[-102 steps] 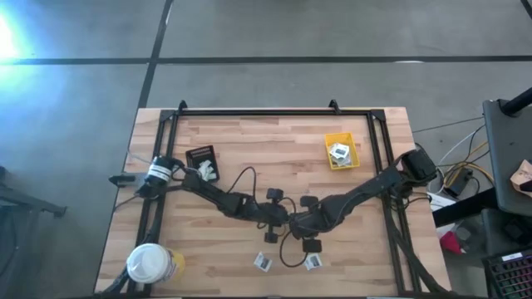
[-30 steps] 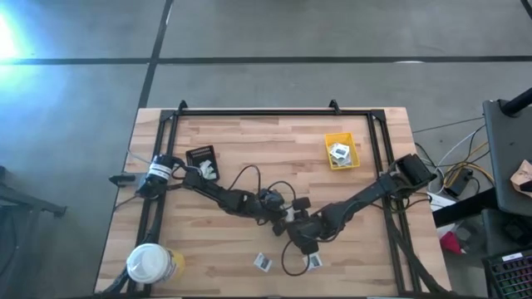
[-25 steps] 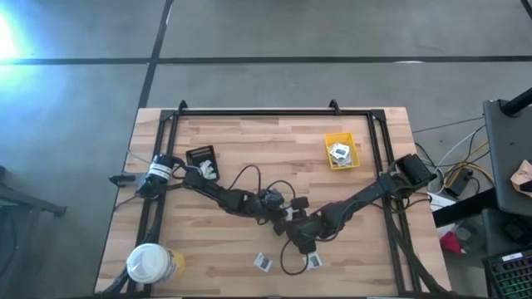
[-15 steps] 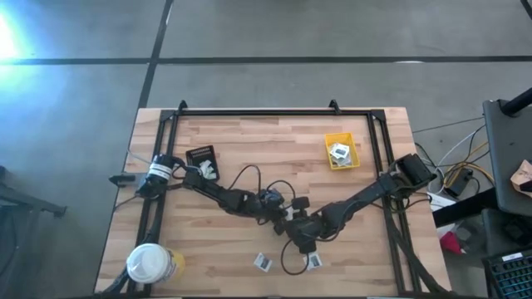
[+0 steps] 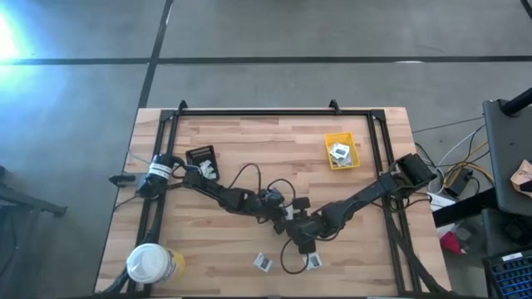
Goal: Pick & Place First Aid Supplies
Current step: Put the green bandage into the black bin
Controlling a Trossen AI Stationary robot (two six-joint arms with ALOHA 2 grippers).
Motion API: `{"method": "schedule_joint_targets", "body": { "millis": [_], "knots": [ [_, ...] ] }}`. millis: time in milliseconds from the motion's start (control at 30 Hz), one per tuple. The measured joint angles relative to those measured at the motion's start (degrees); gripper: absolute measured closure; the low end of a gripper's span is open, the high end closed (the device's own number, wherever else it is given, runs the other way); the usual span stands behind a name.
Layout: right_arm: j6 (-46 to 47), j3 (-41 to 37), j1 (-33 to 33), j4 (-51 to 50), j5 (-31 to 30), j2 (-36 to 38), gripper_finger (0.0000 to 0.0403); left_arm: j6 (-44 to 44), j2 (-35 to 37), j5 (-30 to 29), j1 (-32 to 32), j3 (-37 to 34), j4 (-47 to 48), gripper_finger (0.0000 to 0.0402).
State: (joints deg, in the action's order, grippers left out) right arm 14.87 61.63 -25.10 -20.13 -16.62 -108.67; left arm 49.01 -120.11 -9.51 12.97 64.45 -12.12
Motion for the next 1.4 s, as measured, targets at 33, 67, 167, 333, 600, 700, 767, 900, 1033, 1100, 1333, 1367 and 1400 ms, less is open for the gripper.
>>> {"method": "schedule_joint_targets", "body": {
  "millis": [33,67,167,333,600,700,767,900,1033,1100,1333,1367,1400],
  "knots": [
    [0.2,0.2,0.0,0.2,0.1,-0.1,0.0326,0.0,0.0,0.0,0.0,0.0,0.2,0.0401],
    [0.2,0.3,-0.1,0.4,0.2,-0.1,0.0325,0.1,0.0,-0.1,0.0,0.0,0.1,0.0401],
    [0.2,0.1,-0.1,0.9,0.3,-0.1,0.0318,0.4,0.0,-0.1,0.0,0.0,0.1,0.0401],
    [0.2,-0.4,-0.1,1.4,-0.2,-1.0,0.0310,0.5,0.0,-0.2,0.0,0.0,0.1,0.0401],
    [0.4,-0.3,-0.2,0.3,-3.3,-2.7,0.0319,0.5,0.0,0.3,0.0,0.0,0.7,0.0401],
    [1.1,-0.4,-0.2,-1.2,-3.1,-2.0,0.0325,0.8,0.0,0.5,0.0,0.0,0.7,0.0401],
    [1.3,-0.4,-0.2,-2.2,-3.0,-1.7,0.0326,0.8,0.0,0.6,0.0,0.0,0.7,0.0401],
    [2.3,-0.5,-0.2,-3.6,-1.2,-1.8,0.0323,1.8,0.0,2.6,0.1,-0.2,1.6,0.0401],
    [3.0,-0.6,-0.1,-3.3,-0.8,-1.8,0.0321,2.0,0.0,2.8,0.2,-0.2,1.3,0.0401],
    [3.1,-0.4,-0.1,-3.1,-0.5,-1.8,0.0323,1.9,0.0,2.8,0.2,-0.2,1.3,0.0401],
    [2.3,0.3,-1.1,-4.1,0.4,0.2,0.0312,1.3,0.0,2.4,0.2,-0.5,1.2,0.0401],
    [2.3,0.4,-1.4,-4.2,0.4,0.6,0.0308,1.3,0.0,2.3,0.2,-0.5,1.2,0.0401],
    [2.3,0.4,-1.7,-4.0,1.0,0.9,0.0304,1.3,0.0,2.2,0.2,-0.5,1.2,0.0401]
  ]
}}
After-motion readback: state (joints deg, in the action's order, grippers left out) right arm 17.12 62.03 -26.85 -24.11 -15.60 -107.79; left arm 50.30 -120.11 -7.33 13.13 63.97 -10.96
